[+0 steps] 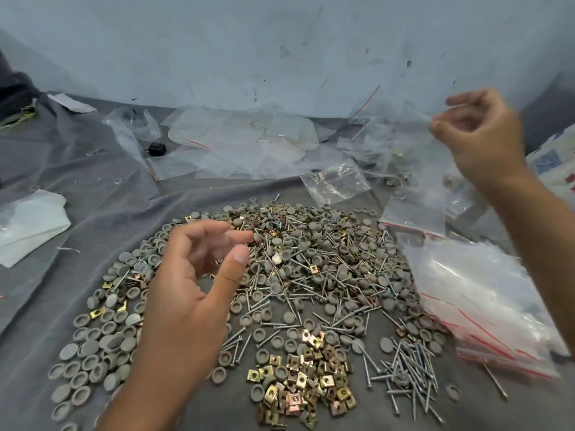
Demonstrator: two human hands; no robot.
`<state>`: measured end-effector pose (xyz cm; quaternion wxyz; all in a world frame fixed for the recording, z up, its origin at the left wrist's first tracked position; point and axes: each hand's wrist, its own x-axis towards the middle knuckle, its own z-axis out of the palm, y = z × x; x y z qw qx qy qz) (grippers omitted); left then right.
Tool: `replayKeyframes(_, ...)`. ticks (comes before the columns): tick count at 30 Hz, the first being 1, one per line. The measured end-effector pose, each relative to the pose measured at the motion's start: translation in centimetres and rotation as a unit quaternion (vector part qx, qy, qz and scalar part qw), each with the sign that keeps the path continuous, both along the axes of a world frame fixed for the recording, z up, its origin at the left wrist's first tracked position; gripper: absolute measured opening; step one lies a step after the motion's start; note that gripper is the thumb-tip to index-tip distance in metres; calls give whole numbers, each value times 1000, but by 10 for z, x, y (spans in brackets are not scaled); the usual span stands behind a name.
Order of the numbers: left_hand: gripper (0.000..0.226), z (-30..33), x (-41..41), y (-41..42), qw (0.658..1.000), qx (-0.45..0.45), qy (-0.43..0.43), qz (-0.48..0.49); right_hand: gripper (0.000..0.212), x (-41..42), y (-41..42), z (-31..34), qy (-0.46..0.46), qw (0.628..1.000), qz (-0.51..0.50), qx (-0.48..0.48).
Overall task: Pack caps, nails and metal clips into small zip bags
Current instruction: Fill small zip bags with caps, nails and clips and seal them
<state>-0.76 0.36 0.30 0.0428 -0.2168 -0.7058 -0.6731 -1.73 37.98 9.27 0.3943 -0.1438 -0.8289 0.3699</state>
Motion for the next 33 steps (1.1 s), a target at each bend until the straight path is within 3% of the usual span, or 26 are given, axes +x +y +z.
replayKeyframes(4,26,1,1,-1,1000,-7,-4,1,33,22,27,-18,-239,966,0,99)
replayKeyframes(8,27,1,2,0,1000,-6,-11,4,37,86,33,-59,-496,844,36,201)
replayKeyframes(10,26,1,2,1,1000,-13,-7,6,35,122,31,-79,-560,803,34,200)
replayKeyframes(13,29,-1,4,4,1000,-19,-7,5,21,153,24,-97,-530,831,-5,169)
replayKeyframes(16,31,0,7,5,1000,-30,-5,0,31,160,17,-93,-454,876,-61,152)
replayKeyframes(19,31,-1,7,6,999,-39,-6,-5,26,161,2,-72,-357,924,-84,113)
replayKeyframes(23,26,-5,10,10,997,-78,-9,-26,19,143,-56,-50,-156,986,6,-64)
replayKeyframes(28,27,-5,20,20,988,-111,-27,-100,10,94,-161,-71,-123,961,168,-182)
replayKeyframes(33,15,-5,11,15,994,-81,-38,-59,5,70,-205,-91,-107,960,207,-155)
